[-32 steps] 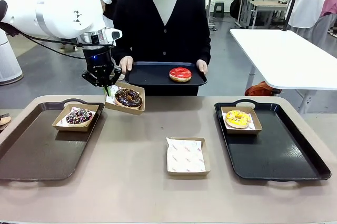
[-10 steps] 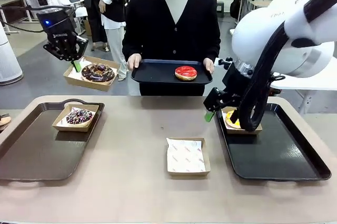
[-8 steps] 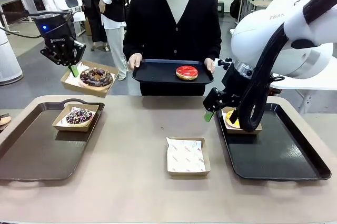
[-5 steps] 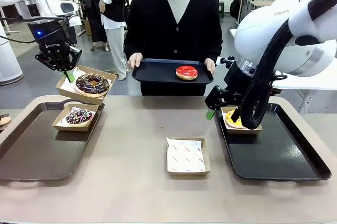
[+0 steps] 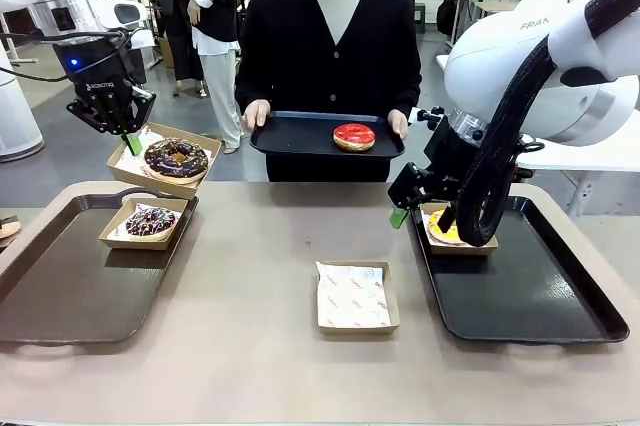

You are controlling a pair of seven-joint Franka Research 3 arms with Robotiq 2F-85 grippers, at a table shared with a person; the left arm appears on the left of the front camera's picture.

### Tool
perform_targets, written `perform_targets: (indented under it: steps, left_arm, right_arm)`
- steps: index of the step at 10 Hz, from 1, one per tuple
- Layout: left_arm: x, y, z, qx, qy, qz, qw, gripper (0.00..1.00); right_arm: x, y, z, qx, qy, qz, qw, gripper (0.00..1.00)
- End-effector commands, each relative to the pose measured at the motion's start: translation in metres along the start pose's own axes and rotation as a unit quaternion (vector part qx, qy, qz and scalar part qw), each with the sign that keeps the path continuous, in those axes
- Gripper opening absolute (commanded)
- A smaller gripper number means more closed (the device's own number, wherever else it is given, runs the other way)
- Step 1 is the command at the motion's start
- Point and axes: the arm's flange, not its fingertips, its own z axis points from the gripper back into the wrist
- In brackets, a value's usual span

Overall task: Individually package the donuts and arrange them on the tray.
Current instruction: Place the picked Paper togo box on the Handle tray while simultaneously picking up another Paper togo box from the table with the other hand.

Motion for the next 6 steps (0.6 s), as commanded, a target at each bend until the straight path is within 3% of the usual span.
perform_targets:
  steps: [1, 2, 3, 6]
  left_arm:
    - [-0.002, 0.003, -0.001, -0.005, -0.008, -0.006, 1.000, 0.02]
    - [0.000, 0.000, 0.000, 0.000, 0.000, 0.000, 1.000, 0.02]
    - [-0.009, 0.011, -0.014, -0.009, 0.001, -0.038, 0.999, 0.02]
    - [-0.032, 0.054, -0.045, -0.033, 0.011, -0.056, 0.998, 0.02]
  right_arm:
    - [-0.001, -0.001, 0.003, -0.004, 0.005, 0.007, 1.000, 1.00]
    - [-0.001, -0.001, 0.003, -0.004, 0.005, 0.007, 1.000, 1.00]
    - [0.000, 0.000, 0.000, 0.000, 0.000, 0.000, 1.000, 1.00]
    - [0.005, 0.035, -0.016, -0.092, 0.002, -0.012, 0.996, 1.00]
